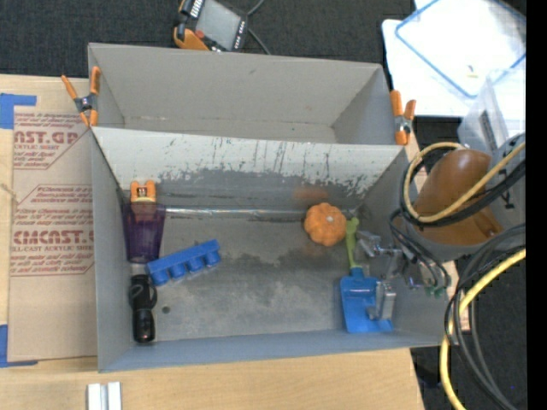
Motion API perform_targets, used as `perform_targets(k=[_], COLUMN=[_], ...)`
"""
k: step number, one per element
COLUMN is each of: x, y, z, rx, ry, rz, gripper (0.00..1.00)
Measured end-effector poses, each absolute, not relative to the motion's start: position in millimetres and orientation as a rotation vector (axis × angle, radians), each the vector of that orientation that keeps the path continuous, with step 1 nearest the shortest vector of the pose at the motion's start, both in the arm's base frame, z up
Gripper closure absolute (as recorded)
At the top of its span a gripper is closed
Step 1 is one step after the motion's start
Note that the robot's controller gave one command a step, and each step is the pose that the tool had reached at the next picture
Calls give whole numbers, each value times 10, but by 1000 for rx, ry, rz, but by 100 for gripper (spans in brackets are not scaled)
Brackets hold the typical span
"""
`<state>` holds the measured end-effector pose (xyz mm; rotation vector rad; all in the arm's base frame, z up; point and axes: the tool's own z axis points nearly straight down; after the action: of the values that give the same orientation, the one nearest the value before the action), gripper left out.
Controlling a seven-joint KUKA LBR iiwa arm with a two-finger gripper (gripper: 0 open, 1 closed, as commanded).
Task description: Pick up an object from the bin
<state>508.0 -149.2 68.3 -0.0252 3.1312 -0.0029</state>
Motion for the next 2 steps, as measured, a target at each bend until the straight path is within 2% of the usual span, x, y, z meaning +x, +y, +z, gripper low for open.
perform_targets(k=[1,2], x=[4960,4934], y=[-1453,-1479], z=[1377,985], rx=[29,-829], ry=[3125,3025], rz=[-2,1], gripper=[0,0])
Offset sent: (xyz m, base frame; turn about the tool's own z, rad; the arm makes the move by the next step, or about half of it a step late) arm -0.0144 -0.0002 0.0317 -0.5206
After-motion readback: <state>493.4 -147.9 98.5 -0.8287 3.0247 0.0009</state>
